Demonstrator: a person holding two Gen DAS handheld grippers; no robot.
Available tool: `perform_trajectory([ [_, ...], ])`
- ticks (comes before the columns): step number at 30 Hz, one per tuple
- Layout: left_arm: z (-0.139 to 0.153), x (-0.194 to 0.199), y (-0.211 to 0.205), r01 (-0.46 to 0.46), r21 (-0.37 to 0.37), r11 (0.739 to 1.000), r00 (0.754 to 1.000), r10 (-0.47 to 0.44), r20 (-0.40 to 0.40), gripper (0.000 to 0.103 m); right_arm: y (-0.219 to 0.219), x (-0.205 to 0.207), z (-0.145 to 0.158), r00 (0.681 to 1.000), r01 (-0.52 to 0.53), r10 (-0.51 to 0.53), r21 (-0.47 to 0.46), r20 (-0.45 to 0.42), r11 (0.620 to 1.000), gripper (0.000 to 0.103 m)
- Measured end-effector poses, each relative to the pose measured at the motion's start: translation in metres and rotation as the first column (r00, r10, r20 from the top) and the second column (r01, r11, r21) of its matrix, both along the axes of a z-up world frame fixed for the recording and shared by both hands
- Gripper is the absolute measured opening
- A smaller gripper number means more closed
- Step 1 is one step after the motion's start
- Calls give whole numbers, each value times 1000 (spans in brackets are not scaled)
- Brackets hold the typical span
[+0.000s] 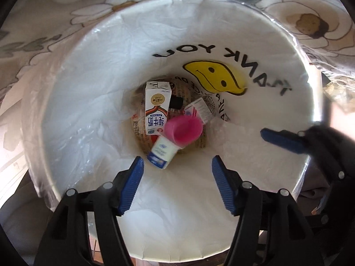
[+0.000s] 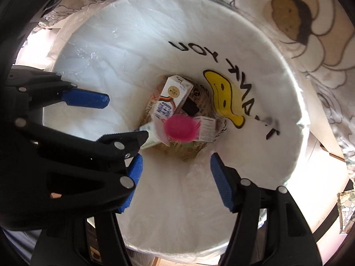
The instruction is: Collect trash
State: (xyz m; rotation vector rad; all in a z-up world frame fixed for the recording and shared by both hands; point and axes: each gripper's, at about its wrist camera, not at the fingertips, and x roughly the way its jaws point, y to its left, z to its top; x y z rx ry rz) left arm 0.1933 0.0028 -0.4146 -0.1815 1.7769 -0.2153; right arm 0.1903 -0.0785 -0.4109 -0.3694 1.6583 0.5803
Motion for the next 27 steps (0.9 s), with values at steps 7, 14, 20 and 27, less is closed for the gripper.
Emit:
perform_trajectory([
  [7, 35, -9, 8, 5, 16, 1000, 998, -6, 55, 72, -13, -5, 28, 999, 22, -22, 23, 33, 1000, 64],
  [14, 95, -39, 17, 40, 75, 996, 979, -54, 196, 72, -21, -23, 78, 994, 33, -40, 72, 99, 997, 64],
  [20, 165, -72, 27, 49, 159, 986, 925, -105, 365, 74, -25, -45, 144, 978, 16, -42, 127, 202, 992, 64],
  [27, 262, -110, 36, 24, 199, 980, 825, -132, 550, 80, -34, -76, 240, 934, -6, -66, 200, 352, 980, 64],
])
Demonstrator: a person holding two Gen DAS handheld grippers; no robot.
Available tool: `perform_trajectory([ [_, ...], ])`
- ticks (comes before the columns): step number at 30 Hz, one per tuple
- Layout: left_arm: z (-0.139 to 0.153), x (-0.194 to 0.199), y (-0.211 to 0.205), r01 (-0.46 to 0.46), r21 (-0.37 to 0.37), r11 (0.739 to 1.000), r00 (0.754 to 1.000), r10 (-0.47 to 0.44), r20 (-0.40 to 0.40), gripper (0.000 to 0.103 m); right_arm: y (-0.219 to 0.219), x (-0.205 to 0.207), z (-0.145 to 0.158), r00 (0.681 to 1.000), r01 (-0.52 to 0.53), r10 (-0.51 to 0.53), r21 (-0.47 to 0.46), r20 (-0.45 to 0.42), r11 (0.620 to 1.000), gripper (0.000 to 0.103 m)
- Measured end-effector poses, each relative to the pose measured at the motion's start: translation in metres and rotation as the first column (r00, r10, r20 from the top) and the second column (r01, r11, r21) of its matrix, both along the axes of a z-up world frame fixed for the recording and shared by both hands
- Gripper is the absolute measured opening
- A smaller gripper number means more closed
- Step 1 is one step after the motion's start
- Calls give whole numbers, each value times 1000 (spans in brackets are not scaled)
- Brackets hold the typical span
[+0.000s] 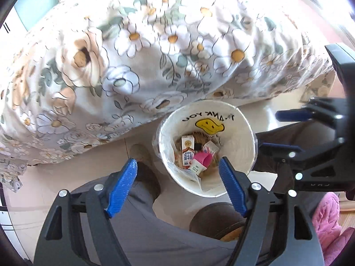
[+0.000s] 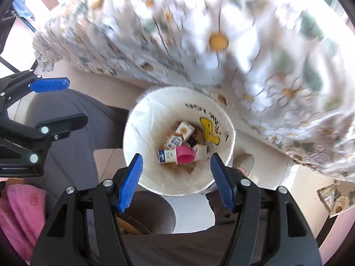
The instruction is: Collect trash
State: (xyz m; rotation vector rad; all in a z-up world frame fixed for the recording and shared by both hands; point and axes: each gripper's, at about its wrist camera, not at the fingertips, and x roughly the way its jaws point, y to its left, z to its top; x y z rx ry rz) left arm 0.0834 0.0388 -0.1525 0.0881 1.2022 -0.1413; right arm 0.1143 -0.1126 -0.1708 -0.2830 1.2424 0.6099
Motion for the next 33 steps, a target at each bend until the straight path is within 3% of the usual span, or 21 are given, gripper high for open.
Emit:
perform_trajectory([
  [9, 101, -49, 2, -32, 1, 999, 974, 31, 223, 89, -14, -58, 99, 968, 1, -10, 37, 252, 999, 73],
  [15, 142, -83, -6, -49, 50, 998, 948, 31, 317, 92, -21, -101, 148, 904, 56, -75, 58, 420, 997, 80],
  [19, 151, -100, -13, -41, 32, 999, 944, 28, 329, 93, -25, -122, 160, 896, 103, -136, 100, 422, 990, 81],
  [25, 162, -114, -25, -21, 34, 999, 931, 7, 364, 93, -29, -146, 173, 843, 198, -209, 74, 495, 977, 82],
  [33, 161, -116, -34, 9, 19, 1000, 939, -15, 343, 93, -33, -147, 180, 839, 210, -233, 103, 492, 972, 82],
])
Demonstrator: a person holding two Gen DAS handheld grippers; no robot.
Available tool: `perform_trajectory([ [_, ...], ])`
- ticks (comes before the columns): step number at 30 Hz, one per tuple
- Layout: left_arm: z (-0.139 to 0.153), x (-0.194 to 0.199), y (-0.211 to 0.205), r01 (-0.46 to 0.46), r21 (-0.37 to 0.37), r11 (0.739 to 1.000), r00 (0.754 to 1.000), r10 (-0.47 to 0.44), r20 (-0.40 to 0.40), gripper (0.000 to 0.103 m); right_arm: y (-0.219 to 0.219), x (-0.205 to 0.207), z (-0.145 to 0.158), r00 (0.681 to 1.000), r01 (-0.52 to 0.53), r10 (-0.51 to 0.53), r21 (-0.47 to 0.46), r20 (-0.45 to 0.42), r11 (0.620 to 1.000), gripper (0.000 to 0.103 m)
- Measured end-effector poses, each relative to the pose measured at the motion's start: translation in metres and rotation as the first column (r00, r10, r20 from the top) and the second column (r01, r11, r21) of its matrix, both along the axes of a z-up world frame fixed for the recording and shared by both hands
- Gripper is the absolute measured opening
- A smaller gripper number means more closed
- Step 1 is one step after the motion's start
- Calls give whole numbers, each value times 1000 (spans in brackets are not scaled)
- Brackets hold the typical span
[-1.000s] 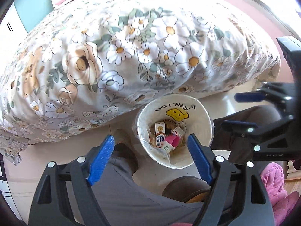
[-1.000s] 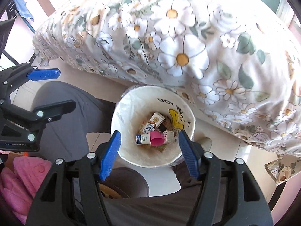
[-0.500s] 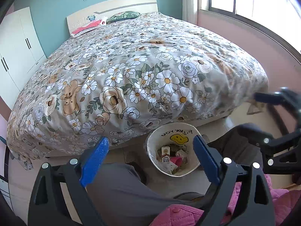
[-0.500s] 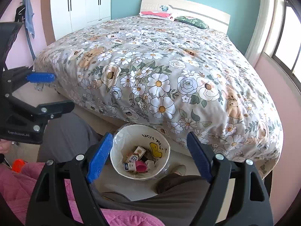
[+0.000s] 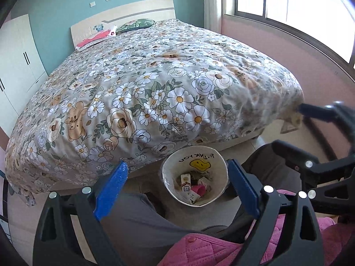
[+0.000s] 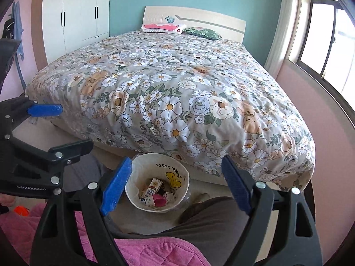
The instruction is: Collect trash
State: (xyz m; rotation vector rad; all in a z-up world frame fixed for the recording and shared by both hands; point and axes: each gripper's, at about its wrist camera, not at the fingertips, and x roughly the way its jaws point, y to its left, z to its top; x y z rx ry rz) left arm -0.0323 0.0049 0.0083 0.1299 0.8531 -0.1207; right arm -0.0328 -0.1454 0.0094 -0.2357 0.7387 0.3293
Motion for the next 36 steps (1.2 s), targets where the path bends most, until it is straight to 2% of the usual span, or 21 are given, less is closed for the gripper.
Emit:
perform_trajectory([
  [5, -4, 0, -2, 7, -2, 1000, 1000, -7, -22, 93, 1, -3, 2, 1000, -2, 2, 3, 10, 1000, 82],
  [12, 0, -3, -3, 6, 13, 1000, 1000, -6, -1, 93, 1, -6, 6, 1000, 0, 0, 5, 25, 1000, 82],
  [36, 1, -4, -2, 6, 15, 1000, 1000, -6, -1, 93, 1, -7, 5, 1000, 0, 0, 2, 26, 1000, 82],
])
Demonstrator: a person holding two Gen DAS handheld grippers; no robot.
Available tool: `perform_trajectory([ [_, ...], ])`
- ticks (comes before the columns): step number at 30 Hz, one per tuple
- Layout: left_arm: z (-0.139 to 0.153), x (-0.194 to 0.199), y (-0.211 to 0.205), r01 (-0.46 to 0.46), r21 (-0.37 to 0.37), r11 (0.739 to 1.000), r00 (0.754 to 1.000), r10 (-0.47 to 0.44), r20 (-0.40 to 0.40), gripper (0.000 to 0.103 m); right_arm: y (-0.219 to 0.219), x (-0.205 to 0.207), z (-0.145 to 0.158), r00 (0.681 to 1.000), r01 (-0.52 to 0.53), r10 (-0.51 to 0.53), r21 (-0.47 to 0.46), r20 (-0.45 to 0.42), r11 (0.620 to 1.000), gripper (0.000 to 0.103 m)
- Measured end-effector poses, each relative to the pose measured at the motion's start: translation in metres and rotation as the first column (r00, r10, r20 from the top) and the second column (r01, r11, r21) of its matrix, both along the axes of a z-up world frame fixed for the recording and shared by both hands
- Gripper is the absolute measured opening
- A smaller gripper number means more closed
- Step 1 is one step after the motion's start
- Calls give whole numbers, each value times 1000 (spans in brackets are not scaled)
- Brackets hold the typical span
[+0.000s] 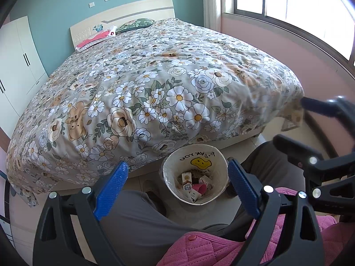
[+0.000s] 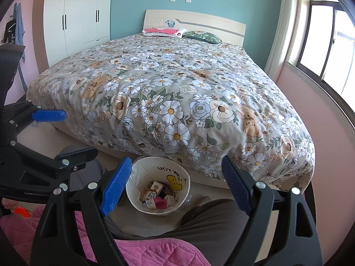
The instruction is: Collect trash
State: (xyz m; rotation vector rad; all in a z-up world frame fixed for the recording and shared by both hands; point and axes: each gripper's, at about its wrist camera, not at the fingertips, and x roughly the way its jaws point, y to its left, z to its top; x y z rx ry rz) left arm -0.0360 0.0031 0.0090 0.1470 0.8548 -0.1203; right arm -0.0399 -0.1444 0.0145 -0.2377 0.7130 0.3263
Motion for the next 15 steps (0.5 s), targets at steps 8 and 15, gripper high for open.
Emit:
perform_trajectory([
  [8, 0, 0, 1, -2, 1, 1000, 1000, 2, 0, 93, 0, 0, -1, 1000, 0, 0, 1, -3, 1000, 82],
  [15, 0, 0, 1, -2, 2, 1000, 1000, 2, 1, 93, -1, 0, -1, 1000, -1, 1, 1, -3, 1000, 82],
])
